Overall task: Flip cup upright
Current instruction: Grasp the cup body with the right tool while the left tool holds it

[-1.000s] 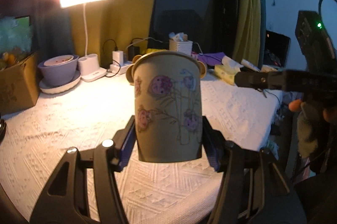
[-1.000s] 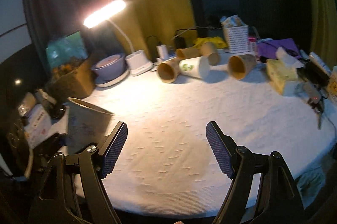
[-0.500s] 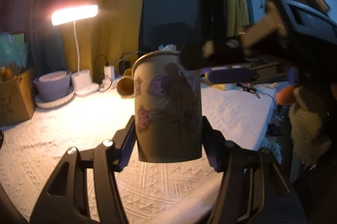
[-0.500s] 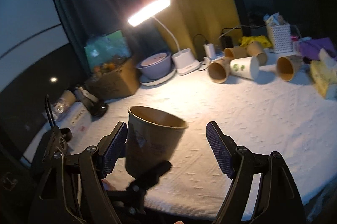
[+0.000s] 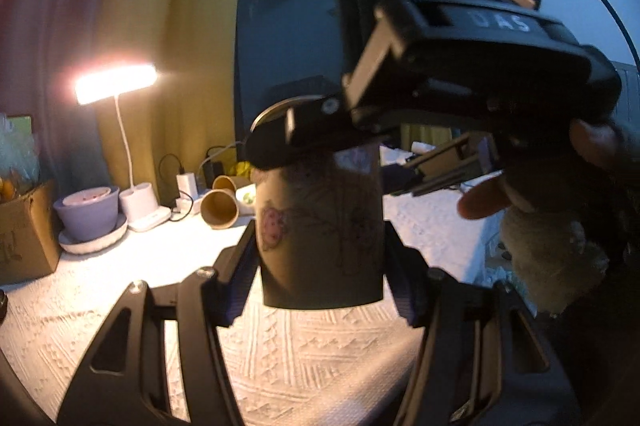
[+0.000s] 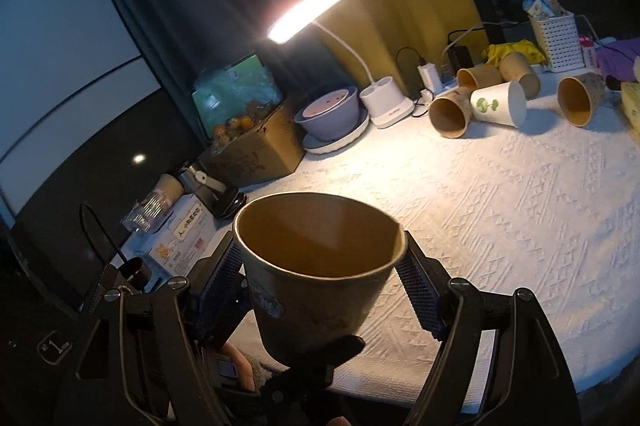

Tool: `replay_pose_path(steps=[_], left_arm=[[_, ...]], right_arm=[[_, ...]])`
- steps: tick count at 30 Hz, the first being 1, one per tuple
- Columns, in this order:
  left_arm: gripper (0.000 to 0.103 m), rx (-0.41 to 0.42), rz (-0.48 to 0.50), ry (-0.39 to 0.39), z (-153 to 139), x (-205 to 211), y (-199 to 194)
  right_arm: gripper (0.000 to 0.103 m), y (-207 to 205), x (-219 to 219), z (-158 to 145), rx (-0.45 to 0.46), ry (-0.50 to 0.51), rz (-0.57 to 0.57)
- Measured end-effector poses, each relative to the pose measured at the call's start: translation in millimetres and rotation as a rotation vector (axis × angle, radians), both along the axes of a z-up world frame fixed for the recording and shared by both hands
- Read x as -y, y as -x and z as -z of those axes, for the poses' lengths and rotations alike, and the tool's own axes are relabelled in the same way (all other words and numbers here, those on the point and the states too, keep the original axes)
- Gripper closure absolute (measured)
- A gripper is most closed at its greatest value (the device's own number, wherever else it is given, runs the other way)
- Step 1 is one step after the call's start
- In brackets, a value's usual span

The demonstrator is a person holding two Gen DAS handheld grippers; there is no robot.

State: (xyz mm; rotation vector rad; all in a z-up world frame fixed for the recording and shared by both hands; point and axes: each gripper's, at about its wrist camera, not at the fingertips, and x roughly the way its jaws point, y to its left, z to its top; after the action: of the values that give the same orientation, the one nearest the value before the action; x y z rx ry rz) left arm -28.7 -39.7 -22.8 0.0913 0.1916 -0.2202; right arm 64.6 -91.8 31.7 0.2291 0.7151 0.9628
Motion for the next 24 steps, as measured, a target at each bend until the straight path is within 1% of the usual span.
replay_pose_path(steps=[2,5,14,16,18,20,24], left_arm=[[0.044,0.0,0.002,-0.001,0,0,0],[0.044,0.004,0.002,-0.001,-1,0,1],[0.041,0.0,-0.008,-0.003,0,0,3],[0.039,-0.013,0.002,0.0,1,0,2],[0.03,-0.033,0.009,0.0,2,0,1],[0.029,-0.047,0.013,0.007,3,-2,0],[0.029,-0.103,0.014,0.021,8,-6,-6]], right_arm=[[0.023,0,0,0,-0.004,-0.006,-0.004],[0.028,-2,1,2,-0.012,-0.016,-0.008],[0.032,-5,0,3,-0.022,-0.025,-0.031],[0.033,-6,-1,3,-0.017,-0.02,-0.026],[0.033,-7,-1,3,-0.014,-0.02,-0.018],[0.033,-9,-1,2,-0.004,-0.012,-0.003],[0.033,-15,0,-2,0.035,0.007,0.027]])
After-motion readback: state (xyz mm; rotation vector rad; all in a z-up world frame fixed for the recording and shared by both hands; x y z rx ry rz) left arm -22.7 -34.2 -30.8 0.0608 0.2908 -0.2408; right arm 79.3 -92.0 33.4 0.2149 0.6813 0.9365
